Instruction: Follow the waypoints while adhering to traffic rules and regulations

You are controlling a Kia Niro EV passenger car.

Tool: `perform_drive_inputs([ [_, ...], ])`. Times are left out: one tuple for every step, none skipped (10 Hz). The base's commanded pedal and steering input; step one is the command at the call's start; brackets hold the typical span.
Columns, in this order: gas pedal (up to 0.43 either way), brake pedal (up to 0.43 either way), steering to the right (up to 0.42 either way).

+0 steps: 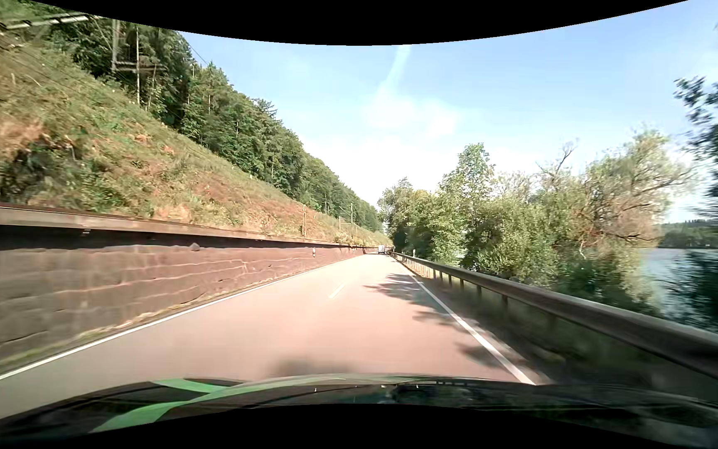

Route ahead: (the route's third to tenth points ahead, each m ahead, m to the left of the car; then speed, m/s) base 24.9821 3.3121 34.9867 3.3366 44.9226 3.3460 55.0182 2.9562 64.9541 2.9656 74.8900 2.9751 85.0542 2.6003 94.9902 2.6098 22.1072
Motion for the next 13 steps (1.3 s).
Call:
perform_drive_inputs([
  [0.311,0.0,-0.003],
  [0.299,0.0,-0.003],
  [0.28,0.0,-0.002],
  [0.24,0.0,-0.002],
  [0.22,0.0,-0.002],
  [0.189,0.0,-0.002],
  [0.189,0.0,-0.002],
  [0.189,0.0,-0.002],
  [0.197,0.0,-0.002],
  [0.209,0.0,-0.002],
  [0.228,0.0,-0.002],
  [0.24,0.0,-0.002],
  [0.26,0.0,-0.002],
])
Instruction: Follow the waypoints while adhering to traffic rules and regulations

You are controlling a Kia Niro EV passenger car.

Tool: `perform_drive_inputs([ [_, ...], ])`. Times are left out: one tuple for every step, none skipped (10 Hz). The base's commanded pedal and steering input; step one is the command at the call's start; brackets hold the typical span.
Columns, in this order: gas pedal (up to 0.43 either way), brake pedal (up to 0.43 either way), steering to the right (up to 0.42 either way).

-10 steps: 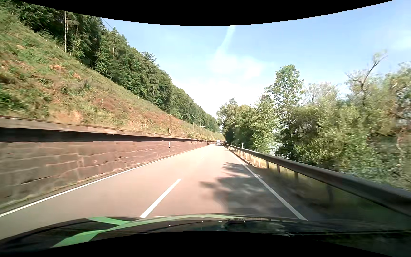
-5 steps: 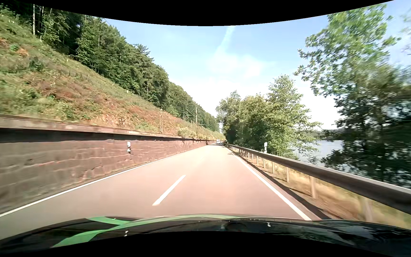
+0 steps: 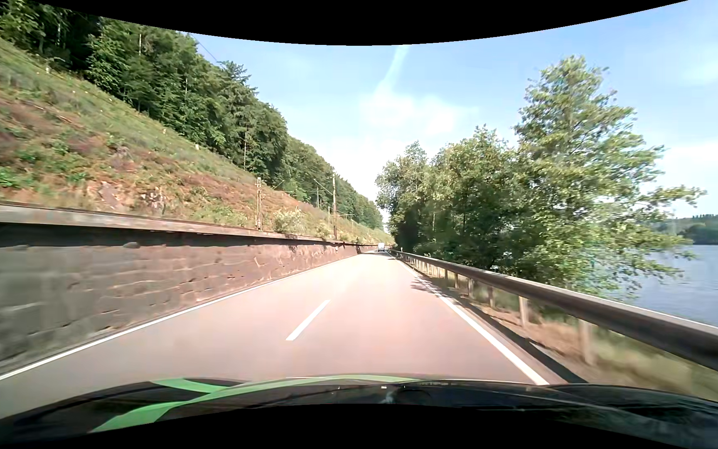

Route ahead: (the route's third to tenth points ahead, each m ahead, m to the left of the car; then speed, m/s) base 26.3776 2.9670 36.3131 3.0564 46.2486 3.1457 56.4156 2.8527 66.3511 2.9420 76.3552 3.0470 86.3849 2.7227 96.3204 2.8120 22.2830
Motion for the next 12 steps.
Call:
perform_drive_inputs([
  [0.268,0.0,-0.002],
  [0.28,0.0,-0.002],
  [0.287,0.0,-0.002],
  [0.287,0.0,-0.002],
  [0.287,0.0,-0.002],
  [0.287,0.0,-0.002],
  [0.287,0.0,-0.002],
  [0.287,0.0,-0.002],
  [0.287,0.0,-0.002],
  [0.287,0.0,-0.002],
  [0.287,0.0,-0.002],
  [0.287,0.0,-0.002],
])
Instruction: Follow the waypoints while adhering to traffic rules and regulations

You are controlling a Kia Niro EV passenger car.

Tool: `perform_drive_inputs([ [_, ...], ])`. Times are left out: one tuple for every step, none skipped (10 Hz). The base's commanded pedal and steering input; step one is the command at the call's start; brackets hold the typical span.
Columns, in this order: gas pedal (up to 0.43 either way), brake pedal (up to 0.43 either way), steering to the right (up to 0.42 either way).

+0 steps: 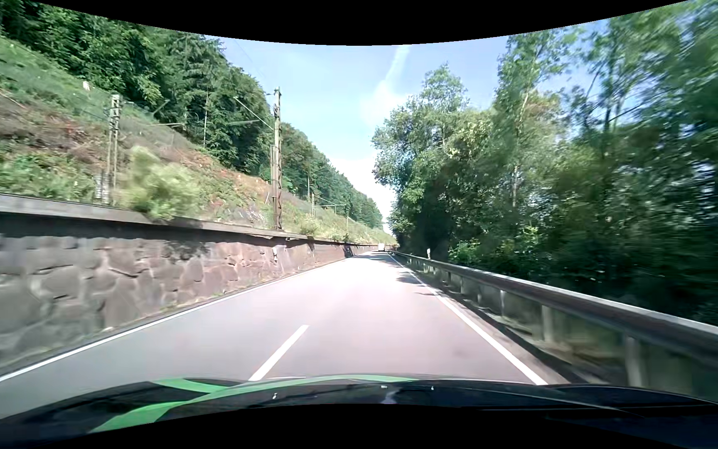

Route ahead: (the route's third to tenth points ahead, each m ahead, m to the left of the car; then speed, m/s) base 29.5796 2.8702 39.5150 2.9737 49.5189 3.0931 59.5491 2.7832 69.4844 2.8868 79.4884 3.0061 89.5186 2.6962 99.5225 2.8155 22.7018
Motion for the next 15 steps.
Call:
perform_drive_inputs([
  [0.287,0.0,-0.002],
  [0.287,0.0,-0.002],
  [0.26,0.0,-0.002],
  [0.228,0.0,-0.002],
  [0.209,0.0,-0.002],
  [0.209,0.0,-0.001],
  [0.189,0.0,0.0],
  [0.177,0.0,0.0],
  [0.177,0.0,-0.001],
  [0.177,0.0,0.0],
  [0.169,0.0,-0.001],
  [0.169,0.0,-0.002],
  [0.169,0.0,-0.003],
  [0.177,0.0,-0.003],
  [0.189,0.0,-0.003],
])
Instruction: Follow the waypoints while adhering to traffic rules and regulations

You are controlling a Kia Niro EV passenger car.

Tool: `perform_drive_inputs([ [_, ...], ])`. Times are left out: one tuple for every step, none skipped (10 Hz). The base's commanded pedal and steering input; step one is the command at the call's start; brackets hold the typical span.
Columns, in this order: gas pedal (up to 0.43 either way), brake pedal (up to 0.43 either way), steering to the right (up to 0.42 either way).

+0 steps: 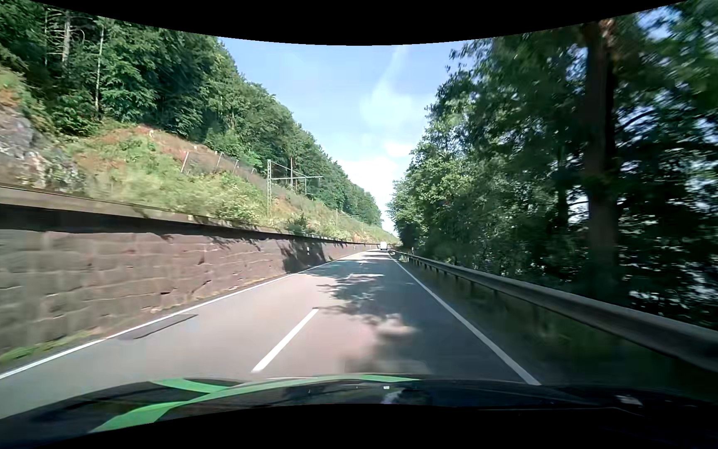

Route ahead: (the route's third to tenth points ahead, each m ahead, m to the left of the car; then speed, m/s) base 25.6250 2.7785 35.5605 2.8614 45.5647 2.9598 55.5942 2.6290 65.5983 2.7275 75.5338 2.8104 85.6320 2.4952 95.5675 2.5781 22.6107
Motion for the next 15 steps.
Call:
perform_drive_inputs([
  [0.22,0.0,-0.003],
  [0.24,0.0,-0.004],
  [0.24,0.0,-0.003],
  [0.26,0.0,-0.003],
  [0.26,0.0,-0.003],
  [0.26,0.0,-0.003],
  [0.24,0.0,-0.003],
  [0.197,0.0,-0.003],
  [0.197,0.0,-0.003],
  [0.189,0.0,-0.003],
  [0.189,0.0,-0.003],
  [0.189,0.0,-0.003],
  [0.189,0.0,-0.003],
  [0.177,0.0,-0.003],
  [0.169,0.0,-0.002],
])
